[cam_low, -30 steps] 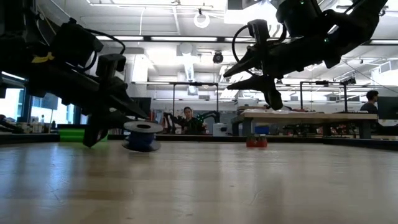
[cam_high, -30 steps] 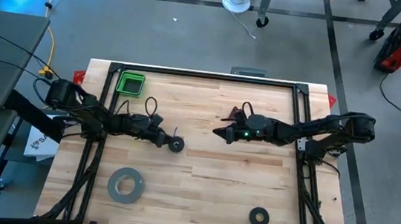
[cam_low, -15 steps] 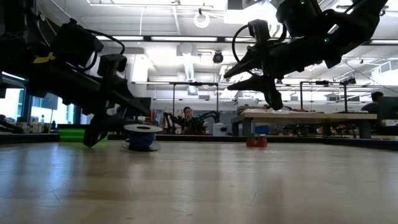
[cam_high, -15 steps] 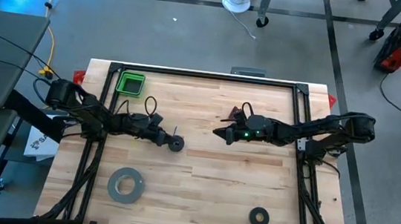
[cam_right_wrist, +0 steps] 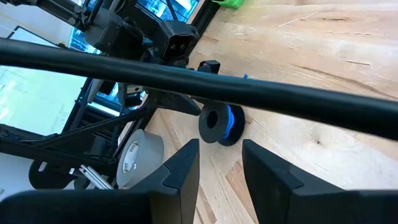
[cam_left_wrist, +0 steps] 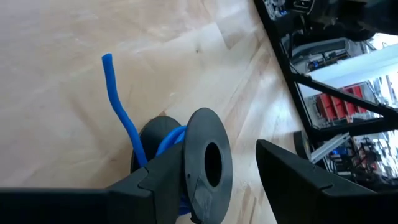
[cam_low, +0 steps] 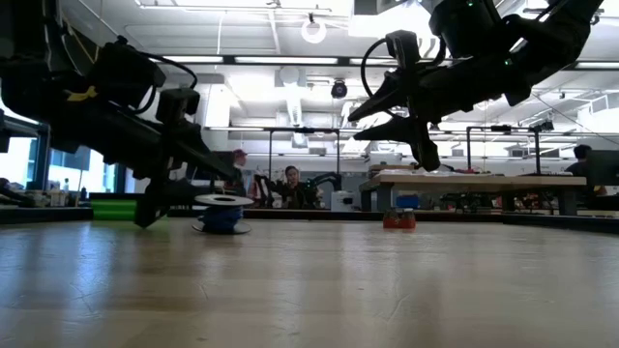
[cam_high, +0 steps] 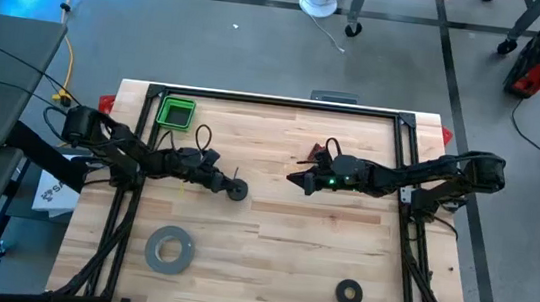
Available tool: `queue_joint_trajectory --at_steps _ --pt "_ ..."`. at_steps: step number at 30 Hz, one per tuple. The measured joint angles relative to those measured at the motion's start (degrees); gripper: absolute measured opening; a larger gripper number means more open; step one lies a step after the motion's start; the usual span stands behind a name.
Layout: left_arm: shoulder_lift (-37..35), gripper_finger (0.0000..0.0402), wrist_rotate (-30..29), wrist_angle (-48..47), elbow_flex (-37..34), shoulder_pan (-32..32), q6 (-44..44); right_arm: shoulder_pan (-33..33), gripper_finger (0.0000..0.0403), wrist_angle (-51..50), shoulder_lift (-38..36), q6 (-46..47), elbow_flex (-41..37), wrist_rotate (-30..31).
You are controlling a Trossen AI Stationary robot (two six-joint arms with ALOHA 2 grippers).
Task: Coil cords
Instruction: Coil the blue wire onto the spool
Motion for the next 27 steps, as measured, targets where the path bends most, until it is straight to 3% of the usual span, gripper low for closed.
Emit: queue_joint_trajectory --at_steps 7,17,22,27 --pt "0.22 0.0169 6.23 -2.63 2.49 2.4 2.15 0.0 0.0114 -0.02 0.0 -0.01 0.0 0.0" --pt "0.15 0.0182 8.67 -35.3 19.13 3.3 20.84 -0.02 0.0114 -0.05 0.0 0.01 0.0 -0.05" --pt "-0.82 0.0182 8.92 -40.21 24.33 3.58 24.75 -0.02 0.0114 -0.16 0.0 -0.11 0.0 -0.15" --pt "-3.7 0.0182 7.91 -47.52 24.74 5.74 27.59 -0.02 0.0114 -0.42 0.0 -0.45 0.0 -0.17"
